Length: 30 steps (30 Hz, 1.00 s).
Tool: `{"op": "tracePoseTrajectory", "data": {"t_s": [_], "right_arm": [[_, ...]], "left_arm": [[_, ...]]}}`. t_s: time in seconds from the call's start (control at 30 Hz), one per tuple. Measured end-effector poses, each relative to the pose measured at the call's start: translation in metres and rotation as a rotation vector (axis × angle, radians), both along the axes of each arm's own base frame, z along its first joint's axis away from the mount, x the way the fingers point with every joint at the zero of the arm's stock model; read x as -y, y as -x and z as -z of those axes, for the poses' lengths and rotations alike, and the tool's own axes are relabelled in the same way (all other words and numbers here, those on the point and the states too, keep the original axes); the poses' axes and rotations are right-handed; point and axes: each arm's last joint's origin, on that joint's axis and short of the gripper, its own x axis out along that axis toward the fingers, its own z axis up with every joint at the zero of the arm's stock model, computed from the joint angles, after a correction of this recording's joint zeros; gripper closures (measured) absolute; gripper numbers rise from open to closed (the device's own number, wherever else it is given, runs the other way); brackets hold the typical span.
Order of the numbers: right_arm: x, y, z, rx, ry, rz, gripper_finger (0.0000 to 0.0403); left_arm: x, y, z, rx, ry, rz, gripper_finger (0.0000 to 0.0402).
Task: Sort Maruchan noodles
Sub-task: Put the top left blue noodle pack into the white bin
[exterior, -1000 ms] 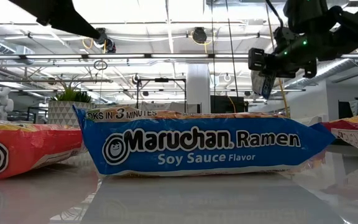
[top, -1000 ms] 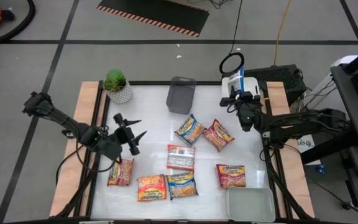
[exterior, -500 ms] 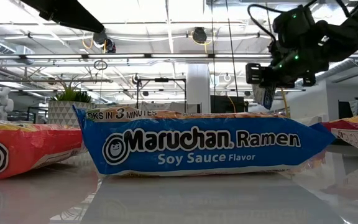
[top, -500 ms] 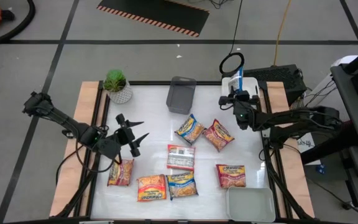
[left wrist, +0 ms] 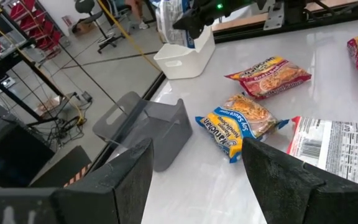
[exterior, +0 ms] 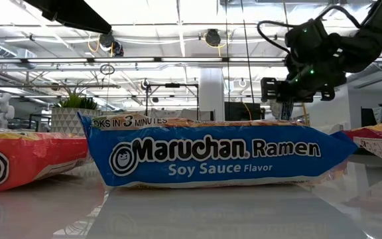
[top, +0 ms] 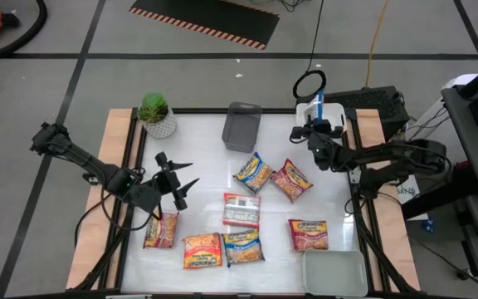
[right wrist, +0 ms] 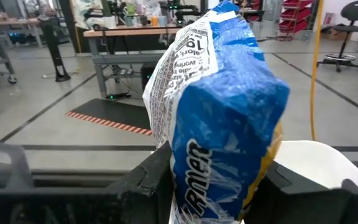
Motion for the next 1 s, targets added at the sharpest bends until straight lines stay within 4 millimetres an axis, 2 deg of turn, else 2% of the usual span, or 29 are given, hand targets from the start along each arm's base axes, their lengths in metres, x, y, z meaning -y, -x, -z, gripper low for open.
{"op": "tracePoseTrajectory", "data": {"t_s": [1.0], "right_arm": [[0.006, 0.007, 0.012, -0.007, -0.093, -0.008, 0.0277]], "left_arm": [[0.000, 0.000, 0.000, 0.003, 0.002, 0.000, 0.0151]]}}
